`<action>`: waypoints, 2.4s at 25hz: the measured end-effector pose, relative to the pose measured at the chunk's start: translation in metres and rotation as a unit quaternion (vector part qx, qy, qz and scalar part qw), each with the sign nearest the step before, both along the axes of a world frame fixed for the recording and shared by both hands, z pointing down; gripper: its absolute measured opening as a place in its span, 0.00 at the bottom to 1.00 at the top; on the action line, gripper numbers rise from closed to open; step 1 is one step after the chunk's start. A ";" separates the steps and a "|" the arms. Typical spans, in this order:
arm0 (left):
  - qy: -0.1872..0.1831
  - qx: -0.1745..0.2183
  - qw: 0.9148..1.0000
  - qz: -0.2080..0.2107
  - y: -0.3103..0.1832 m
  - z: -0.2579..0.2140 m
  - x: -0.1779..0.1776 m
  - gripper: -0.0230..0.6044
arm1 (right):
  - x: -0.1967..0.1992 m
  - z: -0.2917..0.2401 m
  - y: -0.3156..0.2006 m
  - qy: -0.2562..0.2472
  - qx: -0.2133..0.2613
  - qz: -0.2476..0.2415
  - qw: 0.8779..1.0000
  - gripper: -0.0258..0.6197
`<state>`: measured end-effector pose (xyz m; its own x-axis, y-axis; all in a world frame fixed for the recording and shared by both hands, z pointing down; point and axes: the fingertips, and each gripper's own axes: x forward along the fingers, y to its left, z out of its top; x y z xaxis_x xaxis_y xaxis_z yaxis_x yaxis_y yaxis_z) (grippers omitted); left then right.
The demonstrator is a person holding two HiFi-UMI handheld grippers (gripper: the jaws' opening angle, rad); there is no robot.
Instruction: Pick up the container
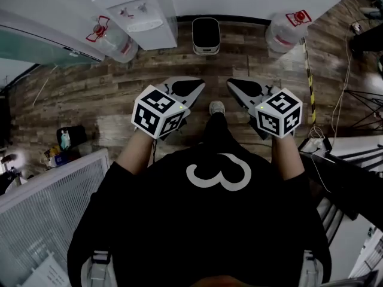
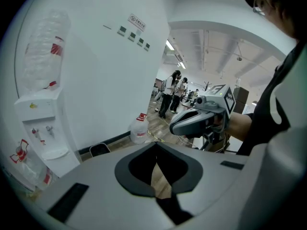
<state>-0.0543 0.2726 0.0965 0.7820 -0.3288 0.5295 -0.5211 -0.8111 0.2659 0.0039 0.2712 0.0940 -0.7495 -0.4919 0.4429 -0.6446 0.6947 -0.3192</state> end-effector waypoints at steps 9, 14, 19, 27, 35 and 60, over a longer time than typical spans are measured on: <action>-0.013 -0.024 0.999 -0.018 -0.116 0.017 0.052 0.06 | 0.045 0.022 -0.116 0.000 -0.024 -0.016 1.000 0.08; -0.023 -0.037 0.999 -0.021 -0.172 0.033 0.082 0.06 | 0.071 0.036 -0.174 -0.012 -0.043 -0.024 0.999 0.08; -0.027 -0.046 0.998 -0.041 -0.209 0.042 0.090 0.06 | 0.082 0.047 -0.213 -0.013 -0.057 -0.036 0.998 0.08; -0.028 -0.055 0.996 -0.059 -0.242 0.055 0.081 0.06 | 0.089 0.056 -0.247 -0.021 -0.064 -0.036 0.997 0.08; -0.015 -0.087 0.995 -0.038 -0.281 0.093 0.077 0.06 | 0.094 0.100 -0.286 -0.015 -0.113 -0.012 0.993 0.08; -0.105 -0.217 0.968 -0.073 -0.346 0.423 -0.013 0.07 | 0.078 0.431 -0.357 0.082 -0.257 -0.034 0.962 0.09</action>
<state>-0.0668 -0.0733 0.5190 0.6041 -0.1385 0.7848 -0.7009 -0.5611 0.4404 0.0818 -0.0860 0.5247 -0.6712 -0.1285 0.7301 -0.6745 0.5144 -0.5296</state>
